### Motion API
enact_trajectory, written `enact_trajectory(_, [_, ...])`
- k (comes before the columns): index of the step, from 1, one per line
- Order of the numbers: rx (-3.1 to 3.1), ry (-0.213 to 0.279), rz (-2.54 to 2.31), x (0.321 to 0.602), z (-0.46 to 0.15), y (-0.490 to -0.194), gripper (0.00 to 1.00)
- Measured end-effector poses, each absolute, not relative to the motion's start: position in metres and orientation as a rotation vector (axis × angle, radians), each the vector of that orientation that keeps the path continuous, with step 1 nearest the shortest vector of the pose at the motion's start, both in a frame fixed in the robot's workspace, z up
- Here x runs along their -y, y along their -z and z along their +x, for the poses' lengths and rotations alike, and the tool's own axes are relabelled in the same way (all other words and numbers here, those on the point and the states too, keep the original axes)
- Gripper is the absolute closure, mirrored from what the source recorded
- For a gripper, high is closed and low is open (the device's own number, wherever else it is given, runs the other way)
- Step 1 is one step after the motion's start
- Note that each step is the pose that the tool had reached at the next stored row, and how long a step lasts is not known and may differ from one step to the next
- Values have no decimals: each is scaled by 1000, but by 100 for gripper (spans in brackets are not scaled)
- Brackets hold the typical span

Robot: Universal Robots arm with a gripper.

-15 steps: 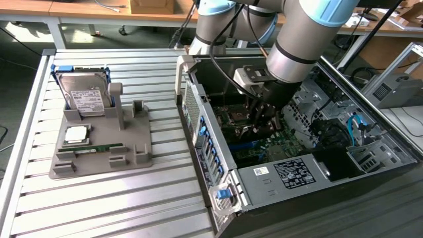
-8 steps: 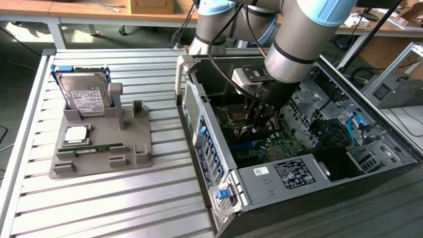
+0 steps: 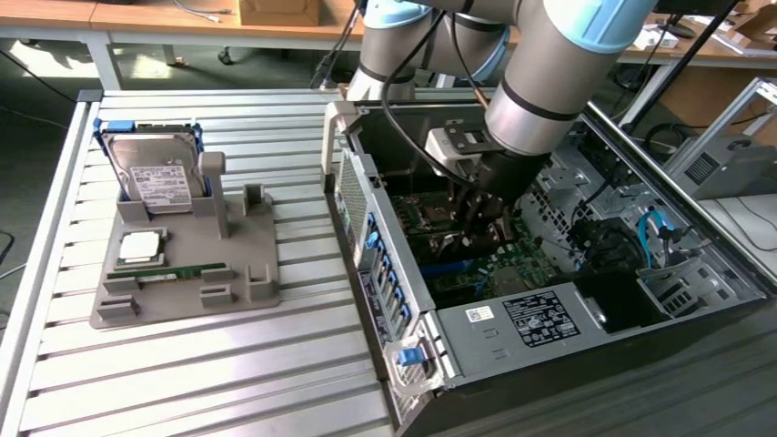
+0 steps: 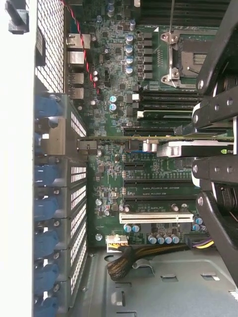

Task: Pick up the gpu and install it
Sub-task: 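Insert the gpu into the slot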

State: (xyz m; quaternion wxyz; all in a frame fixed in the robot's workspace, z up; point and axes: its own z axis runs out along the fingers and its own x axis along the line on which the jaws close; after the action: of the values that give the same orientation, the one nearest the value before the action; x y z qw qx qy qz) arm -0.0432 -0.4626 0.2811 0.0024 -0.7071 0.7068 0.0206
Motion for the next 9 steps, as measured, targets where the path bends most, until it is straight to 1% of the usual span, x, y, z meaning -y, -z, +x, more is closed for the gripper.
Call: enact_trajectory(9, [-2221,-56,-2222,463,-43,-280,73])
